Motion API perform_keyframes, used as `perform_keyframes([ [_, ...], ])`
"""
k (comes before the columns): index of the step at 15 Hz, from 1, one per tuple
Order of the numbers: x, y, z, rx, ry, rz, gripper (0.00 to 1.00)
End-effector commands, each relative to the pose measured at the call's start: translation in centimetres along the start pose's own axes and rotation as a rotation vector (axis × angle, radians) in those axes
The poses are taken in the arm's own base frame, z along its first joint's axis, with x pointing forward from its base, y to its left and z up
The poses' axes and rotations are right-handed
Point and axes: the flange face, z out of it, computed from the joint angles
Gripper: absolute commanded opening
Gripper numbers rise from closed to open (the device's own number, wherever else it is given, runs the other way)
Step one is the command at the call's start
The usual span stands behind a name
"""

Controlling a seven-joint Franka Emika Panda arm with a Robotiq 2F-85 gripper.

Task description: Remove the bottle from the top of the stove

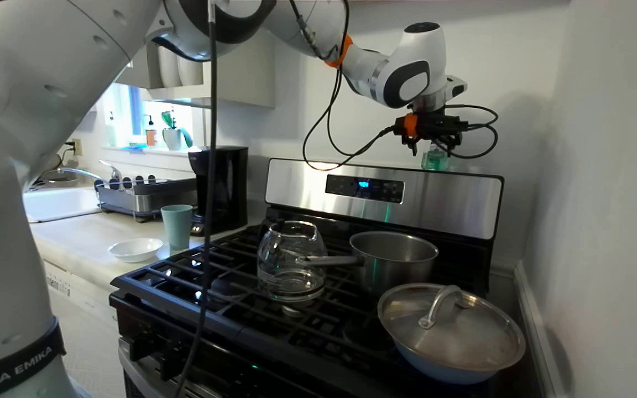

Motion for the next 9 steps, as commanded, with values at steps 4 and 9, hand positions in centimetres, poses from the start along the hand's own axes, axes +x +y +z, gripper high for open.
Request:
perform_keyframes([
  [4,0.7,0.8,1.6,0.014,0.027,-0.041,1.0],
  [9,0.8,0.8,2.6,0.02,0.039,-0.043,1.0],
])
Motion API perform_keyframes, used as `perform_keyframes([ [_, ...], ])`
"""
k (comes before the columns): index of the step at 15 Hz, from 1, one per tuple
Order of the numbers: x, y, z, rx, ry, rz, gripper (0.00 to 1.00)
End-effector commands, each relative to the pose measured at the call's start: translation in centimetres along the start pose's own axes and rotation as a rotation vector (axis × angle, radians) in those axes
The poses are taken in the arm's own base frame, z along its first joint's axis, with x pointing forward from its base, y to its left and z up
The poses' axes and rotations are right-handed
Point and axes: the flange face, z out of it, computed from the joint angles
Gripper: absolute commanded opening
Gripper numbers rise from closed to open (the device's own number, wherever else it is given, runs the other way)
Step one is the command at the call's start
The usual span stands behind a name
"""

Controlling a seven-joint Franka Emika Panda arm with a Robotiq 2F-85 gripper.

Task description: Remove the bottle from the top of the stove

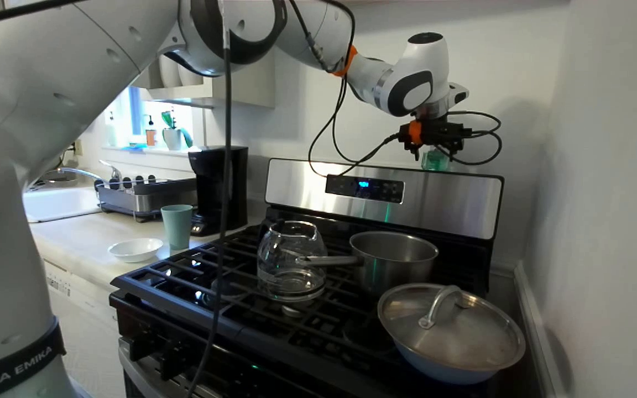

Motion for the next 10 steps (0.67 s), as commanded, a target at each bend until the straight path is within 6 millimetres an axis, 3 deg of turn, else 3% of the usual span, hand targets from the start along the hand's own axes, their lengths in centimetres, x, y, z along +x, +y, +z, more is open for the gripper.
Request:
perform_keyframes([
  [1,0.6,0.5,0.7,0.015,0.029,-0.009,1.0],
  [10,1.0,0.4,1.7,0.028,0.055,-0.018,1.0],
])
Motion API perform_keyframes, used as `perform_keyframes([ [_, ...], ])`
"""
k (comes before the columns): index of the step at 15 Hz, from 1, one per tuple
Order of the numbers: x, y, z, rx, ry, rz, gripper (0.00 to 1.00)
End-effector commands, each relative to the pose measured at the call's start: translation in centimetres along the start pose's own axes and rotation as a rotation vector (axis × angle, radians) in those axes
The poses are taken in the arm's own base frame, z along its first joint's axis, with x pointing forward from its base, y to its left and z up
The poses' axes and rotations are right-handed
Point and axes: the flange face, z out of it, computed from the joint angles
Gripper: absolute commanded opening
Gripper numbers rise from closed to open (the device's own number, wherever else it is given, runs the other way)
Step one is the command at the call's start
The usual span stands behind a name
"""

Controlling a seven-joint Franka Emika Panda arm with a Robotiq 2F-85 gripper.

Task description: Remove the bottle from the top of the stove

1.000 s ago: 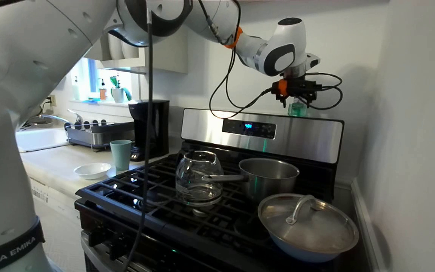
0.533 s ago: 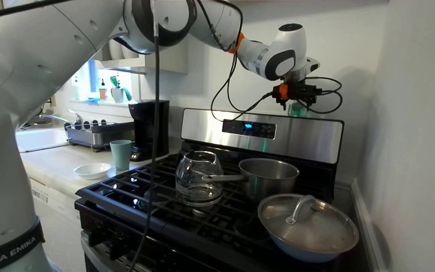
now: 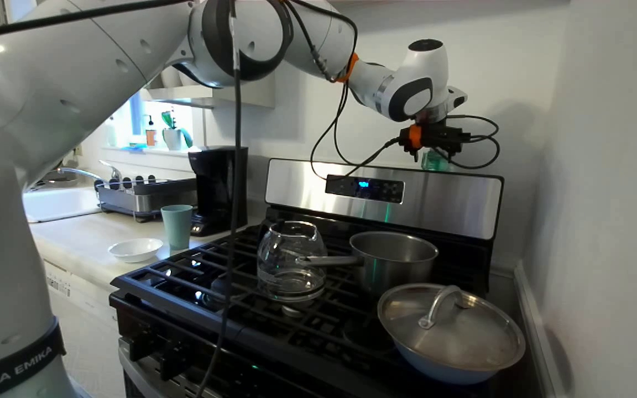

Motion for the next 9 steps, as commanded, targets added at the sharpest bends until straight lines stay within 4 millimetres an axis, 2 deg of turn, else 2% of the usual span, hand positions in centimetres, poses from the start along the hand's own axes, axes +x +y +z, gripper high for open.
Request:
perform_keyframes([
  [1,0.42,0.8,0.38,0.013,0.031,-0.007,1.0],
  [9,0.37,1.19,1.0,0.023,0.047,0.003,1.0],
])
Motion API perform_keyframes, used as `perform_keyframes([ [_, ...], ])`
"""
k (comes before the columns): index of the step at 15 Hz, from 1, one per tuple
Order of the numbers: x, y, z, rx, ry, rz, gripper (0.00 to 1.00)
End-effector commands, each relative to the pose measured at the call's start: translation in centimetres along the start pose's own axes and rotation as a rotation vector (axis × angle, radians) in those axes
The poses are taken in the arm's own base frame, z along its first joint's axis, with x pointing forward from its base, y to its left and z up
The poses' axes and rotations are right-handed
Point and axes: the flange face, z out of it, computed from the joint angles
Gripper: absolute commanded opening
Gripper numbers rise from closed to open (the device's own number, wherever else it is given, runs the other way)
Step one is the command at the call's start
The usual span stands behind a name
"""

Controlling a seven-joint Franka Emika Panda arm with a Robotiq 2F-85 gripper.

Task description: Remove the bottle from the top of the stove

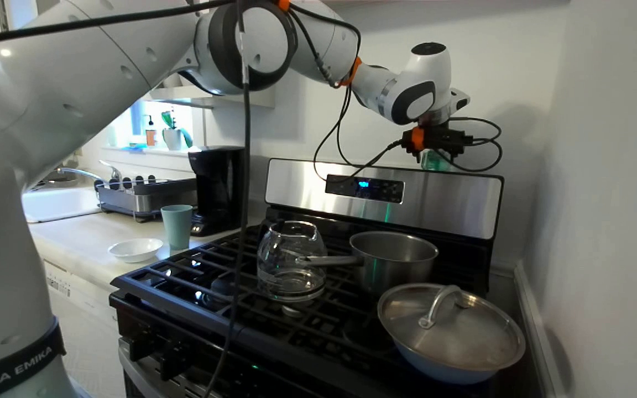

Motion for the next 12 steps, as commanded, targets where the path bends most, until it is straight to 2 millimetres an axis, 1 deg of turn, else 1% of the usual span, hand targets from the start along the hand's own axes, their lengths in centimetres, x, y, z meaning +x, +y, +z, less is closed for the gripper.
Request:
perform_keyframes([
  [1,0.42,0.54,0.32,0.025,0.035,-0.003,1.0],
  [8,0.59,0.39,0.86,0.029,0.056,-0.005,1.0],
  [9,0.62,0.37,0.9,0.03,0.059,-0.005,0.94],
  [10,0.68,0.38,0.94,0.028,0.067,-0.01,0.72],
  [12,0.7,0.37,1.0,0.026,0.065,-0.011,0.69],
])
